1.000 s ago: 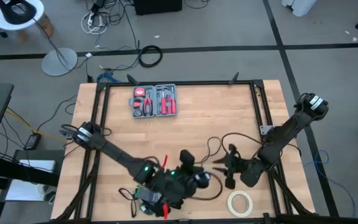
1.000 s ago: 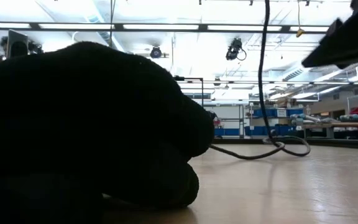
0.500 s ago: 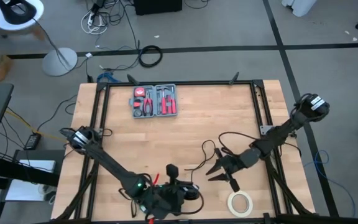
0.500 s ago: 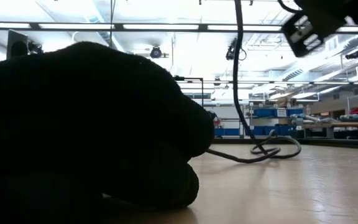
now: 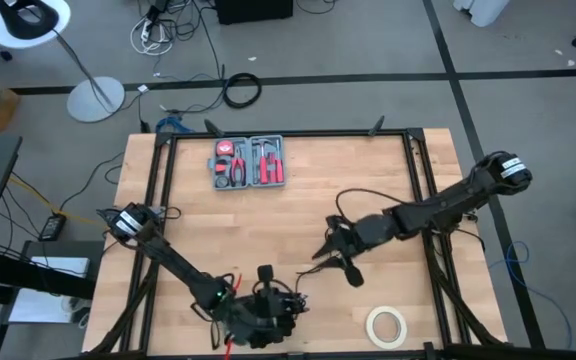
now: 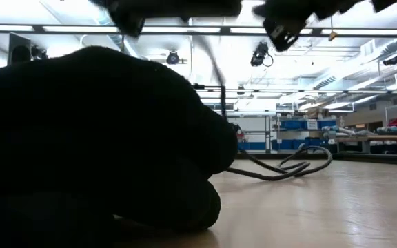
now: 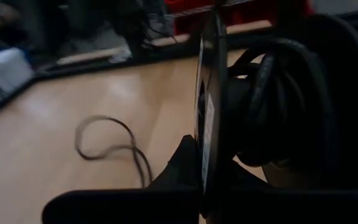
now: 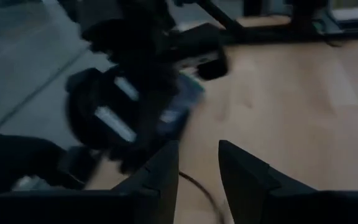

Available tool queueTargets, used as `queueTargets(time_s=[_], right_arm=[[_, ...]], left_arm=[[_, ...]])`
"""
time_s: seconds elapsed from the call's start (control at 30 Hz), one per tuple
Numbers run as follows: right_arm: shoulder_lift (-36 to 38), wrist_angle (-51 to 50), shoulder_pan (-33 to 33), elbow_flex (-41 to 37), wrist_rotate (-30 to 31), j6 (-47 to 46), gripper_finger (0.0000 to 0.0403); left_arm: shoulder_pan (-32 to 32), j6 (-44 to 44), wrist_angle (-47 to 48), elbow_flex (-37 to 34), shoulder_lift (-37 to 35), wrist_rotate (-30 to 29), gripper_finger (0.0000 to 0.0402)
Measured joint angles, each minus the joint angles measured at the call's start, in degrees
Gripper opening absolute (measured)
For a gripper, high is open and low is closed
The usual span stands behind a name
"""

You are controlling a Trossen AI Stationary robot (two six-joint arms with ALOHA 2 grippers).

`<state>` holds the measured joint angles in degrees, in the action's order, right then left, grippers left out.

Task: Coil cords
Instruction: Coil the black wire cable into the black spool

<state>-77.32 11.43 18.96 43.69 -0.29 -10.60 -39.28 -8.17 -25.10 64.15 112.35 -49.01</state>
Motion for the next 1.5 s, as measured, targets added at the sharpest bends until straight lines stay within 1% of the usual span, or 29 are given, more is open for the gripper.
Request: queueTargets(time_s=[0.1,0.17,0.23,0.33,0.53,0.6,0.73,0.87,1.03,1.13,1.23,1.4,1.5], right_arm=[[-0.02,-5.5,-4.46,1.06,-1.86,2.15,0.0114],[-0.02,-7.76,-7.76,1.35,-3.36,2.58,0.0114],[-0.02,-9.72,-10.75,1.32,-6.05,2.61,0.0114],[-0.02,-10.49,-13.55,1.33,-10.5,2.4,0.0114],[-0.02,-10.99,-14.19,0.59,-11.32,1.2,0.0114],[-0.02,-11.06,-14.19,-0.04,-11.32,0.45,0.0114],[-0.02,-14.28,-15.37,-1.02,-10.23,-1.84,0.0114],[-0.05,-17.51,-16.24,-1.03,-10.02,-3.33,0.0114],[-0.03,-13.67,-14.81,-1.03,-10.07,-3.24,0.0114],[-0.04,-11.17,-14.22,-1.03,-10.18,-3.04,0.0114],[-0.04,-10.39,-14.12,-1.03,-9.93,-1.52,0.0114],[-0.11,-7.56,-15.07,-1.17,-3.29,3.2,0.0114],[-0.32,1.93,-16.31,-2.7,-2.69,3.93,0.0114]], left_arm=[[1.24,-0.09,-7.19,-5.96,0.0,4.02,0.0],[2.35,0.17,-13.99,-10.07,0.0,6.21,0.0],[3.79,0.15,-20.1,-13.63,0.0,9.14,0.0],[5.89,-0.04,-25.0,-17.47,-0.23,11.32,0.0],[11.88,-1.57,-24.7,-21.24,-3.98,13.12,0.0],[14.5,-1.96,-24.86,-21.82,-5.4,14.45,0.0],[19.96,-4.29,-24.74,-23.55,-6.79,20.26,0.0],[23.28,-3.67,-28.53,-24.31,-6.85,21.27,0.0],[27.42,0.45,-29.38,-24.3,-8.36,21.94,0.0],[30.06,2.81,-29.57,-24.3,-10.35,23.49,0.0],[32.94,4.9,-29.62,-24.3,-12.3,26.89,0.0],[39.13,3.14,-30.14,-24.23,-14.62,33.41,0.0],[41.24,2.19,-32.92,-23.79,-14.6,34.77,0.0]])
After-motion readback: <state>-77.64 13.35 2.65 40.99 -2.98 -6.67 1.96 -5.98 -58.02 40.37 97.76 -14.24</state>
